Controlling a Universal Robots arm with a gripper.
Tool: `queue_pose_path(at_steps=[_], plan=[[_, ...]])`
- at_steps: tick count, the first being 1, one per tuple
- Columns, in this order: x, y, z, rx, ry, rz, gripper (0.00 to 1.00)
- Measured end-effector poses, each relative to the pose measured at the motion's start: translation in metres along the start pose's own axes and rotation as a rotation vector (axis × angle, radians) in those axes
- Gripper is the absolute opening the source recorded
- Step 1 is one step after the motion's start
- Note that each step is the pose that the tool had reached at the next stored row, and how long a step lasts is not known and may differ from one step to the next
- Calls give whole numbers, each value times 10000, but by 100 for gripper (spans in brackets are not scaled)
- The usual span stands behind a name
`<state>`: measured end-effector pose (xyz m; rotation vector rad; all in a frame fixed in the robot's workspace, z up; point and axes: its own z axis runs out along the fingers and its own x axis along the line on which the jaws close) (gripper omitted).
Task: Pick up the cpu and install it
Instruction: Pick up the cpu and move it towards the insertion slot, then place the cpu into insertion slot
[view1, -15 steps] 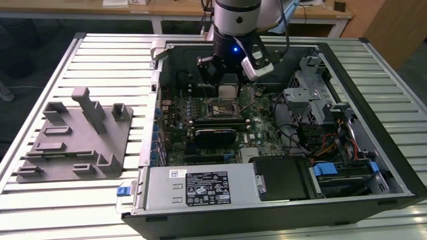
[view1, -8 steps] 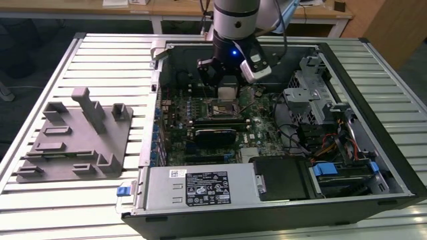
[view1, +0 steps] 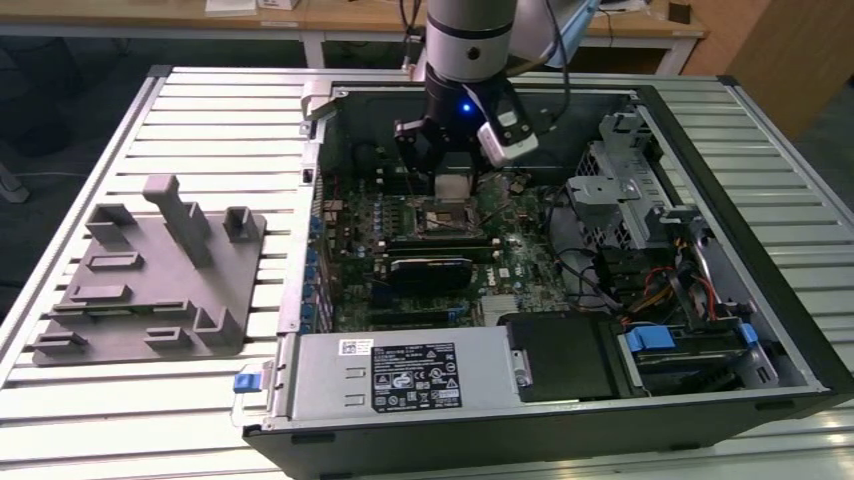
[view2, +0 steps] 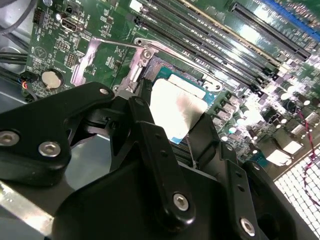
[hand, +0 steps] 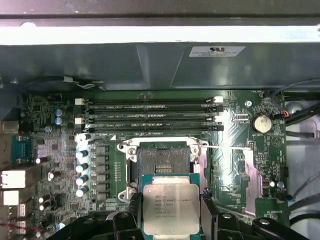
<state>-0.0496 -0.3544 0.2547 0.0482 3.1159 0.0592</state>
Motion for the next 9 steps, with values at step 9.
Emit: queue_pose_path(at_steps=[9], plan=[[7,18,38,2,1,0,55]])
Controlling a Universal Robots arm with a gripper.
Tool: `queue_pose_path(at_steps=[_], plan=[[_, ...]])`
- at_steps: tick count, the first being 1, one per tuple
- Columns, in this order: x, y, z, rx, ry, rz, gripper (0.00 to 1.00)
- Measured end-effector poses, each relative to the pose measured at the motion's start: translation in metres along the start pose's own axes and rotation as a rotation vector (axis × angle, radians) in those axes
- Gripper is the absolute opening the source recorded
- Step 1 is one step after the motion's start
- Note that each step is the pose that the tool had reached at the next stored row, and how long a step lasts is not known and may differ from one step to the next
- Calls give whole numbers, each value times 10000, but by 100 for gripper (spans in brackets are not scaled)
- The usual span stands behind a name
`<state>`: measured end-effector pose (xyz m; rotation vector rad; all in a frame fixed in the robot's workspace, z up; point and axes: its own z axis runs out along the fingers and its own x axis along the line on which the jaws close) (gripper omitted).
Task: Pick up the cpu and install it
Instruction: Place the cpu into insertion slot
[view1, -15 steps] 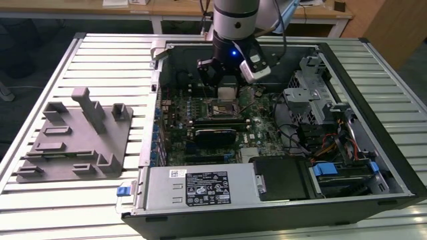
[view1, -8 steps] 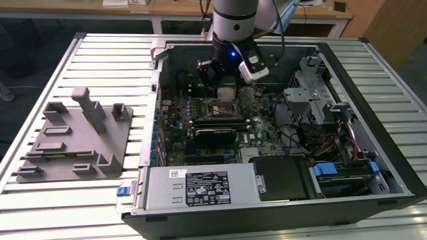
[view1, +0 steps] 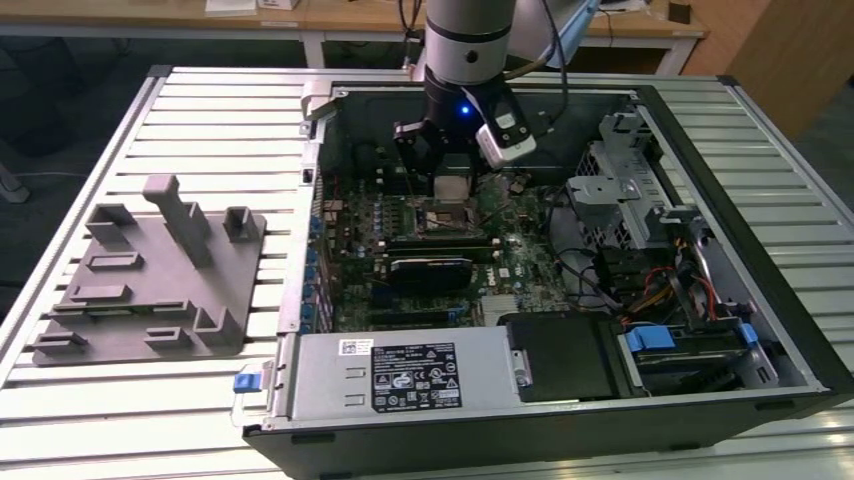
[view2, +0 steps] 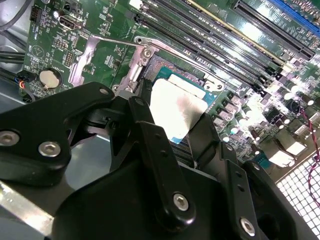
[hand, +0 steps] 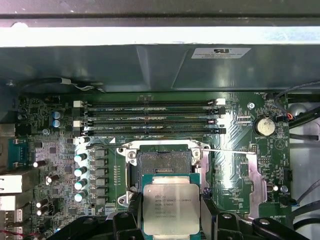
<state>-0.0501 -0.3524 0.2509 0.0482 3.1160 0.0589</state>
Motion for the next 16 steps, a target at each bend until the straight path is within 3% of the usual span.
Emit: queue_pose_path(at_steps=[11,16], plan=[[0,1,2,1,-1,27,55],[0,1,3,12,-22,555,55]])
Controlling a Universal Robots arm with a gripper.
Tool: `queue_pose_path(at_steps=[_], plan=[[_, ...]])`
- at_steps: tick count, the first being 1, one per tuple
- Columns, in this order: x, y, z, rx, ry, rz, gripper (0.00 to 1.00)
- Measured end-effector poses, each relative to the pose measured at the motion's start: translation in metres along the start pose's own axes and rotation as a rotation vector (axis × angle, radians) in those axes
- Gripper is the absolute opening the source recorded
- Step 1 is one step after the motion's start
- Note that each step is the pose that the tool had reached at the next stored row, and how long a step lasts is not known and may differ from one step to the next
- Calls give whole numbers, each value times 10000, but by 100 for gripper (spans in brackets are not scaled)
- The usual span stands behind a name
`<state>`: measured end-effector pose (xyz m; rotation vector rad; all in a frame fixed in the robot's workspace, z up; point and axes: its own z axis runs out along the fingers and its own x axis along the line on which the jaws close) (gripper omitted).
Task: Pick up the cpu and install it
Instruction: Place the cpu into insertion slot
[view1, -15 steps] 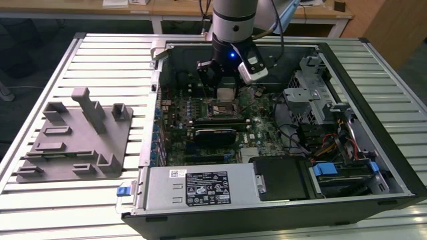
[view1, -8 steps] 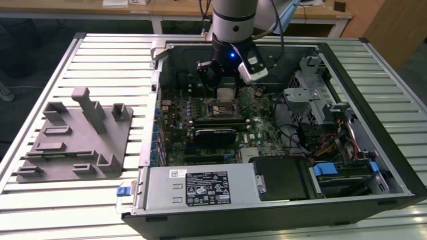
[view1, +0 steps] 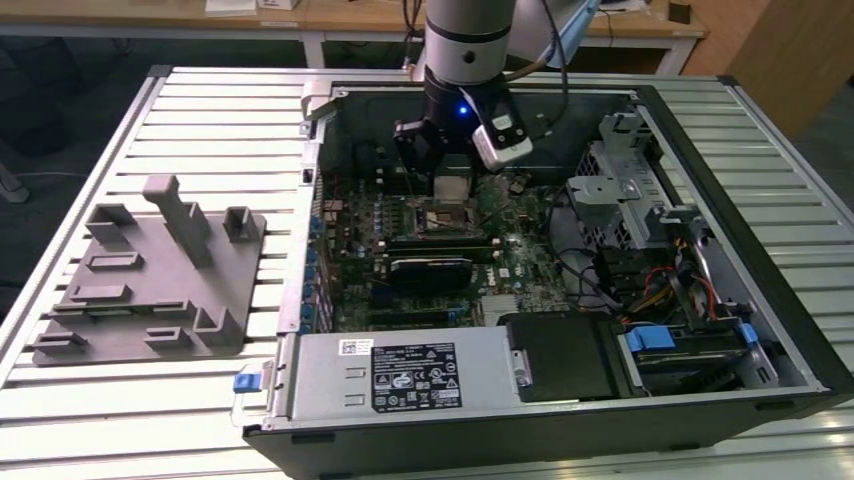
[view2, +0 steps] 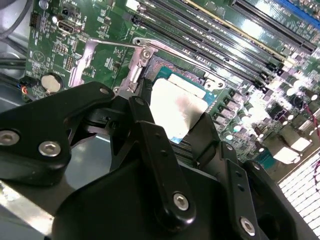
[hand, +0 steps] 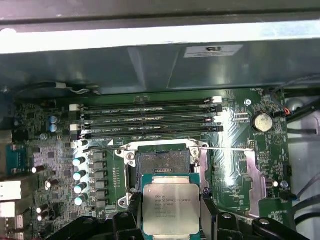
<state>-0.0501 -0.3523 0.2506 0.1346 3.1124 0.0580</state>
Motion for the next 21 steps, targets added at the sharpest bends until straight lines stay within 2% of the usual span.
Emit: queue_pose_path(at_steps=[21], plan=[[0,0,1,72,-111,2914,55]])
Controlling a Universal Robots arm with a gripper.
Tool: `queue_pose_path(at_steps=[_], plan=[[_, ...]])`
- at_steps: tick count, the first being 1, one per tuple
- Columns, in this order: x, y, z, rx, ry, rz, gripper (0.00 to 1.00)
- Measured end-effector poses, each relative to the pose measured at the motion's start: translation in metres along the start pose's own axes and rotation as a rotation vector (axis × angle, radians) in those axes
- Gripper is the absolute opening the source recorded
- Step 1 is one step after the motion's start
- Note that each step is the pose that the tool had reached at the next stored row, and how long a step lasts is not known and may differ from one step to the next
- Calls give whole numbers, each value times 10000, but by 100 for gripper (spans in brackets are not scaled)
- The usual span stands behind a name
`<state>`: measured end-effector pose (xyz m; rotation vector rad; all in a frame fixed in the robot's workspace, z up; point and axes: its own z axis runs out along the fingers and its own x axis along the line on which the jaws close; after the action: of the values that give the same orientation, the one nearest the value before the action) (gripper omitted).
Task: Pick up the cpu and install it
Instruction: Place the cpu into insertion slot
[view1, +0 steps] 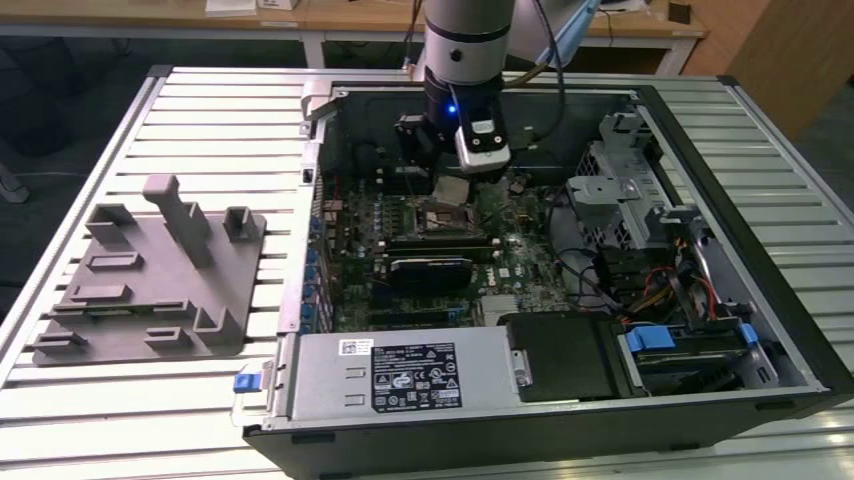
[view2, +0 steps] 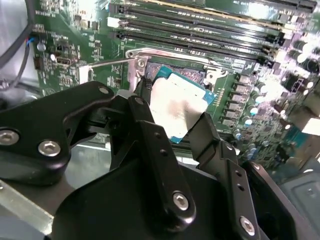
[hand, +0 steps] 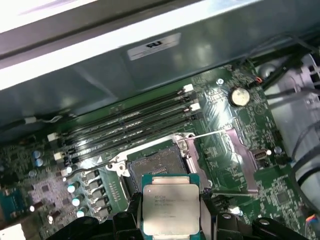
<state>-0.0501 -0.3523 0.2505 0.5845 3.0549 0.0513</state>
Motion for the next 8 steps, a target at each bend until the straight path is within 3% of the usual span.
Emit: queue_pose_path(at_steps=[8], plan=[[0,0,1,25,-41,1065,55]])
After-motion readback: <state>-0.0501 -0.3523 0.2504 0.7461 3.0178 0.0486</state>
